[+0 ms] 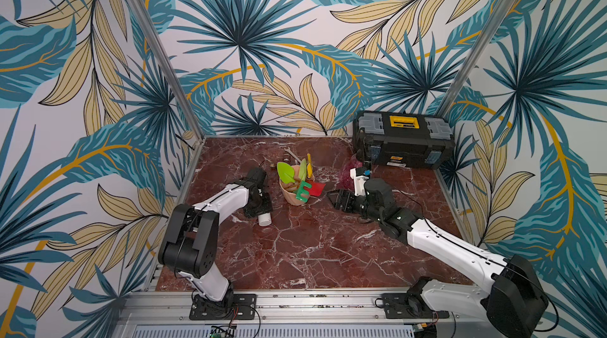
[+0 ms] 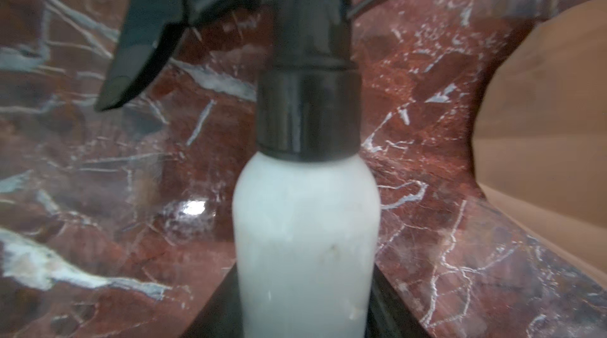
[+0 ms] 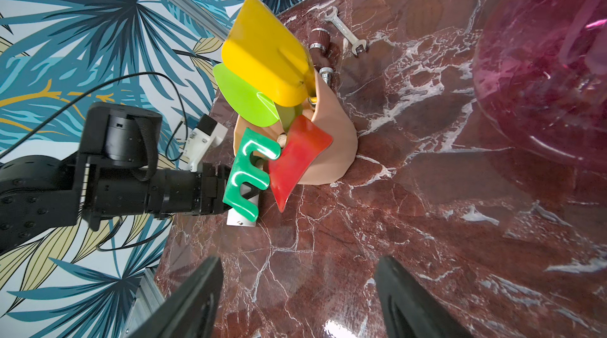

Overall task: Organize the gardening tools
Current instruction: Pick up the gardening tool from the center of the board.

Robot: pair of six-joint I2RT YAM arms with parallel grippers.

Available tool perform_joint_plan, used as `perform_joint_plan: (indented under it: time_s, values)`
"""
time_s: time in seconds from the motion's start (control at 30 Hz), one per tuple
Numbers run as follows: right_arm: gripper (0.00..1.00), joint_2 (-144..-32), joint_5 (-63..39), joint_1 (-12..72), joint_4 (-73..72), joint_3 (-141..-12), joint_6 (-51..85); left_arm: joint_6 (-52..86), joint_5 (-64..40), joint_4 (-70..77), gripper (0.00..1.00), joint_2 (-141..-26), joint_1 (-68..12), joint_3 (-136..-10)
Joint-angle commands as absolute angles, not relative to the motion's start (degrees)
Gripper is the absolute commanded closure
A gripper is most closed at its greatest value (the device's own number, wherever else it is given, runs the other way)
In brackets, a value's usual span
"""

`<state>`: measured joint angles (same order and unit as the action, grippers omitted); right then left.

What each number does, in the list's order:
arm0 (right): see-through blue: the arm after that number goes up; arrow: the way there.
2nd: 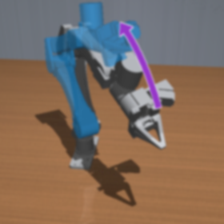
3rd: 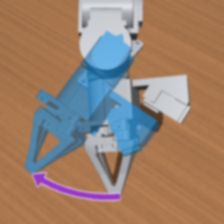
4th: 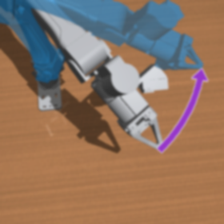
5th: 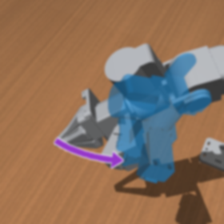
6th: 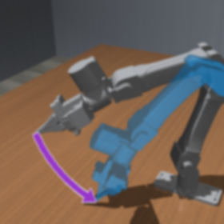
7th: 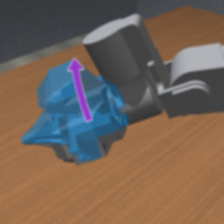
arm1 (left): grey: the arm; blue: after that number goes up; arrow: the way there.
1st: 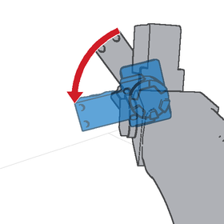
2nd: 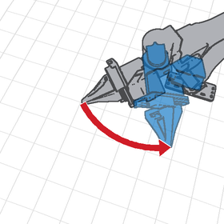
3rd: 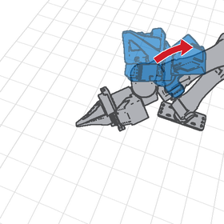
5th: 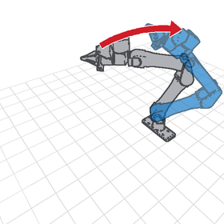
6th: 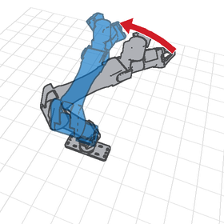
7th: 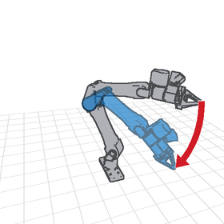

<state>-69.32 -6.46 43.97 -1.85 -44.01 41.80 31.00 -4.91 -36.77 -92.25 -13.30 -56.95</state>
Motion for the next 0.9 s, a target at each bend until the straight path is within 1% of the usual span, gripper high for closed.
perform_joint_plan:
  time_s: [0.0,0.17,0.27,0.5,0.57,0.7,0.87]
  values:
    - [0.22,-68.2,-6.6,43.9,-3.2,-42.6,41.2,30.0,-1.7,-32.1,0.88,-84.1,-13.7,-56.3]
    - [0.22,-68.8,-7.5,43.9,-4.1,-43.0,40.8,25.7,5.3,-21.9,0.88,-75.9,-15.4,-50.3]
    - [0.22,-68.9,-7.7,43.9,-4.7,-43.0,40.6,22.4,9.4,-11.5,0.89,-72.0,-17.0,-45.3]
    - [0.23,-69.3,-8.9,43.9,-5.3,-42.9,40.6,16.3,9.9,17.0,0.88,-64.1,-18.7,-30.2]
    - [0.23,-69.3,-9.0,43.9,-5.6,-42.7,40.7,14.6,11.0,22.4,0.88,-63.4,-18.7,-27.4]
    - [0.24,-69.7,-9.9,43.9,-6.4,-42.5,40.8,11.5,10.7,35.2,0.84,-63.4,-18.7,-22.2]
    - [0.24,-69.8,-10.3,43.9,-7.4,-42.2,41.0,8.8,9.7,49.5,0.82,-67.8,-18.7,-17.7]
